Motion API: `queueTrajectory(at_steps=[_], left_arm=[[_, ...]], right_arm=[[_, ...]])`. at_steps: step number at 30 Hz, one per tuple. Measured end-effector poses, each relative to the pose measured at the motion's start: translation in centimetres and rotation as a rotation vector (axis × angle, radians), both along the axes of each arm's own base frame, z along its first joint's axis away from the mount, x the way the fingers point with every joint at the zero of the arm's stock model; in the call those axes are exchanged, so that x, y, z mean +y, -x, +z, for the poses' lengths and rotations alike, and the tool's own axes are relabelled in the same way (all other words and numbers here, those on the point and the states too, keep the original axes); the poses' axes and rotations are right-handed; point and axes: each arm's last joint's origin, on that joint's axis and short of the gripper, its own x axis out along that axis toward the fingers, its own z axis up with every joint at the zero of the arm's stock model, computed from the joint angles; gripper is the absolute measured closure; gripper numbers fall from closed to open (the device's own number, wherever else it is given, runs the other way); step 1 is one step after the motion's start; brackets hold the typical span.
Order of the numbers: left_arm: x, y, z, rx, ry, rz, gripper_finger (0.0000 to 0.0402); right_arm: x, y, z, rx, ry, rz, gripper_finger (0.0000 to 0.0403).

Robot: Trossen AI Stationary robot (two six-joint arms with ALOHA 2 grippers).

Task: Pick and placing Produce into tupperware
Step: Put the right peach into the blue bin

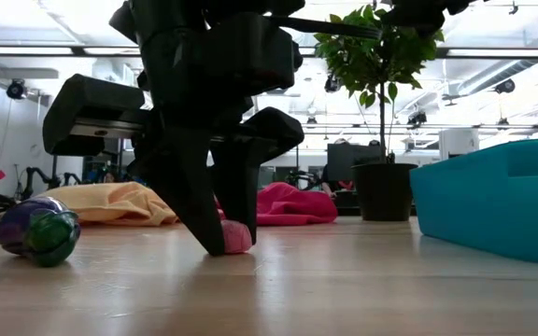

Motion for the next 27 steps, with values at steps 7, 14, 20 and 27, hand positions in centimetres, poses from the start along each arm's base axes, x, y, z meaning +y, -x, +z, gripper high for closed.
queueTrajectory(at_steps=[7,14,20,27], left_arm=[[0.2,-0.1,0.0,0.000,0.001,0.004,0.0331],[0.3,-0.3,0.1,-0.014,0.004,0.011,0.0375],[1.0,-1.4,0.6,-0.112,0.026,0.039,0.0378],[2.6,-2.9,1.6,-0.218,0.053,0.080,0.0376]], right_arm=[[0.0,-0.1,0.2,-0.022,0.004,0.001,0.0179],[0.0,-0.1,0.2,-0.023,0.004,0.001,0.0179],[0.0,-0.1,0.2,-0.024,0.004,0.001,0.0179],[0.0,0.0,0.2,-0.025,0.003,0.001,0.0179]])
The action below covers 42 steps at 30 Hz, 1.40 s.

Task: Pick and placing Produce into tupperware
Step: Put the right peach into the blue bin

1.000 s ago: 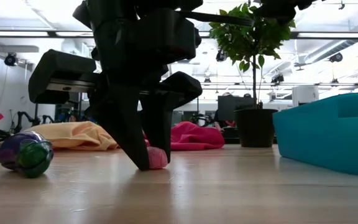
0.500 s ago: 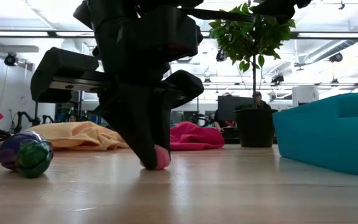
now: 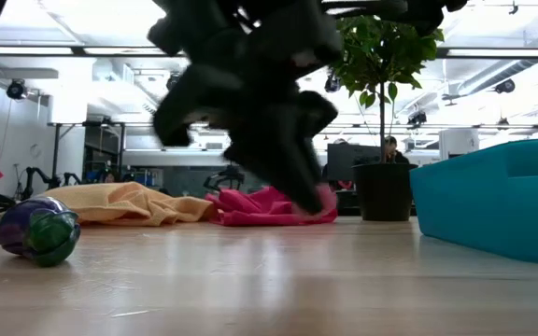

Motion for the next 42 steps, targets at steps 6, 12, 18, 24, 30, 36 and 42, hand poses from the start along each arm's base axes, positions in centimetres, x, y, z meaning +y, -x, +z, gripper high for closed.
queueTrajectory(at_steps=[6,12,18,24,30,36,42], left_arm=[[0.7,-1.5,2.3,-0.104,0.008,0.004,0.0376],[0.7,-2.4,4.2,-0.191,-0.039,-0.060,0.0377],[1.1,-3.6,6.3,-0.365,-0.080,-0.107,0.0378],[2.2,-4.3,7.6,-0.429,-0.084,-0.091,0.0378],[2.6,-5.9,7.4,-0.571,-0.058,-0.075,0.0378],[2.6,-8.6,5.7,-0.560,-0.055,-0.075,0.0378],[3.0,-11.3,3.9,-0.523,-0.065,-0.062,0.0378]], right_arm=[[0.0,0.0,0.0,0.000,0.000,0.000,0.0179],[-0.1,0.3,0.3,-0.024,0.004,-0.017,0.0179],[-0.4,0.8,1.1,-0.089,0.051,-0.109,0.0179],[-0.4,1.2,1.6,-0.130,0.052,-0.122,0.0179],[-0.4,1.4,1.8,-0.151,0.051,-0.125,0.0179],[-0.5,1.4,1.9,-0.160,0.063,-0.125,0.0179],[-0.5,1.8,2.1,-0.171,0.064,-0.125,0.0179]])
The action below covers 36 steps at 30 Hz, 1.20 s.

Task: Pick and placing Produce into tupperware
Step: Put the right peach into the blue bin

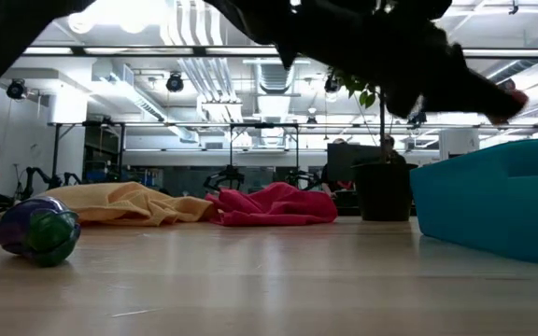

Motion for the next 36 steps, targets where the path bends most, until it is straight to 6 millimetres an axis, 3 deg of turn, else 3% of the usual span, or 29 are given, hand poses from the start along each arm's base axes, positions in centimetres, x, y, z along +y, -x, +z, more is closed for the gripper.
queueTrajectory(at_steps=[8,14,23,36], left_arm=[[0.6,-1.4,-2.4,0.054,-0.024,0.050,0.0379],[1.2,-1.4,-2.2,0.046,-0.076,0.170,0.0366],[1.3,-1.3,-2.3,0.051,-0.077,0.172,0.0337],[1.2,-1.3,-2.3,0.050,-0.073,0.167,0.0333]], right_arm=[[0.0,0.2,0.0,-0.002,0.001,0.001,0.0179],[0.0,0.2,0.0,0.000,0.003,0.002,0.0179],[0.0,0.2,0.0,0.001,0.003,0.002,0.0179],[0.0,0.2,0.0,0.001,0.000,0.002,0.0179]])
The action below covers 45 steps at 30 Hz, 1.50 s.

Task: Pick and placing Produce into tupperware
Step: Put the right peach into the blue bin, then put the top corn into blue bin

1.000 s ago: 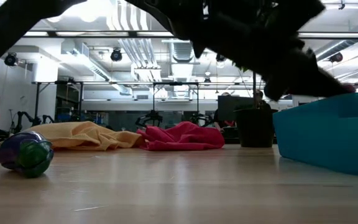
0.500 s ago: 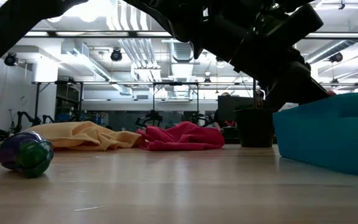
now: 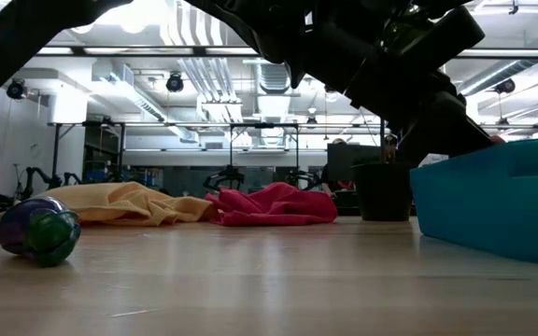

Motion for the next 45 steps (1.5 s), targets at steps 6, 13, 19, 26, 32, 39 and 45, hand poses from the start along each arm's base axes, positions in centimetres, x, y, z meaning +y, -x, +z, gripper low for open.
queueTrajectory(at_steps=[6,13,19,26,32,39,45], left_arm=[[0.0,0.0,0.0,-0.001,0.001,-0.007,0.0333],[-0.2,0.0,0.1,-0.004,0.022,-0.047,0.0317],[-0.2,0.0,0.1,-0.009,0.024,-0.047,0.0251],[-0.1,0.4,2.0,-0.046,-0.003,0.015,0.0209],[-0.1,2.6,6.0,-0.002,0.058,0.049,0.0220],[0.4,6.5,8.3,0.148,0.129,0.106,0.0229],[0.8,11.3,9.7,0.173,0.166,0.116,0.0229]], right_arm=[[0.0,0.0,0.0,0.000,0.001,0.000,0.0179],[0.0,0.0,0.0,0.001,0.003,0.000,0.0179],[0.0,0.0,0.0,0.001,0.003,0.000,0.0179],[0.0,0.0,0.0,-0.001,0.000,0.000,0.0179],[0.0,0.0,0.0,0.000,0.007,0.000,0.0179],[0.0,-0.1,-0.1,0.008,0.003,0.000,0.0179],[0.0,-0.4,0.1,0.006,-0.037,0.005,0.0179]])
